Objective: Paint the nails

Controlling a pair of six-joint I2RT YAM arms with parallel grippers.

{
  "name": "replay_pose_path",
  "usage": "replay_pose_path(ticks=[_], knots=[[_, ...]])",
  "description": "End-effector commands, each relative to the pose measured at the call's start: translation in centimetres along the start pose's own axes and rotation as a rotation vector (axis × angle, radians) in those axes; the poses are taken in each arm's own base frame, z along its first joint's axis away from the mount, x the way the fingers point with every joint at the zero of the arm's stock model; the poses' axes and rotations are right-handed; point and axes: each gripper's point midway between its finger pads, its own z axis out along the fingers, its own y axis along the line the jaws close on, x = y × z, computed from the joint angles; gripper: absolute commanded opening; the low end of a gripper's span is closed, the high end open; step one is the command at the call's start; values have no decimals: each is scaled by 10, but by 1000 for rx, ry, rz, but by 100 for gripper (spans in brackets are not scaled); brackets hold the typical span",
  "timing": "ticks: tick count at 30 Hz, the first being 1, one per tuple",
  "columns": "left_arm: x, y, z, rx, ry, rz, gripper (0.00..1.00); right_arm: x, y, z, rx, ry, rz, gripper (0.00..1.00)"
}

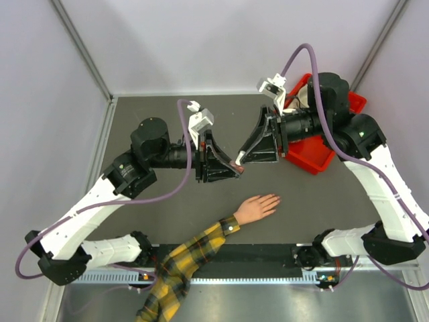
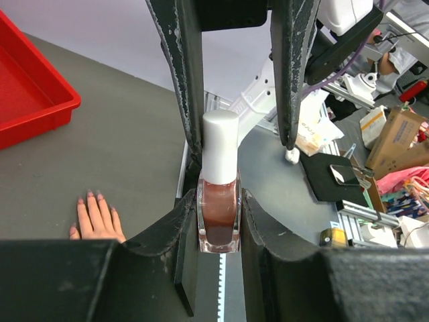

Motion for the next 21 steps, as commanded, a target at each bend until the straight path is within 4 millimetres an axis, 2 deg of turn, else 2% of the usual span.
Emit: replay_pose_path(ticks=[1, 3, 6, 7, 9, 10, 12, 13, 14, 15, 16, 17, 18, 19, 20, 21], knots=[[-24, -13, -1, 42, -65, 57, 0, -6, 12, -1, -49, -17, -47, 39], [-24, -12, -1, 36, -64, 52, 0, -5, 11, -2, -47, -16, -44, 35], [-27, -10, -1, 21, -79, 59, 0, -3, 8, 0, -43, -12, -31, 20], [-29, -7, -2, -2, -91, 60, 0, -3, 5, 0, -26, -15, -30, 12], [-34, -1, -4, -48, -109, 72, 0, -4, 1, 1, -5, -17, -19, 4], [-40, 9, -5, -111, -138, 78, 0, -6, -8, 1, 48, -31, -7, 0], [-46, 25, -10, -214, -167, 118, 0, -11, -16, 1, 110, -55, 31, 0], [-51, 37, -16, -294, -195, 130, 0, -17, -33, 0, 217, -91, 53, 0], [-62, 61, -26, -440, -252, 146, 0, -23, -37, -3, 277, -121, 69, 0], [-63, 79, -34, -534, -273, 171, 0, -31, -57, -6, 439, -179, 108, 0], [-76, 87, -41, -598, -341, 206, 0, -33, -68, -12, 545, -214, 138, 0], [-87, 114, -62, -782, -422, 211, 0, -31, -80, -19, 656, -240, 188, 0], [-83, 133, -65, -856, -448, 222, 0, -34, -98, -32, 818, -336, 285, 0], [-84, 147, -61, -895, -457, 245, 0, -31, -108, -37, 886, -377, 338, 0], [-101, 149, -58, -894, -530, 292, 0, -29, -116, -37, 915, -402, 376, 0], [-101, 157, -52, -913, -501, 363, 0, -27, -132, -28, 940, -407, 409, 0]])
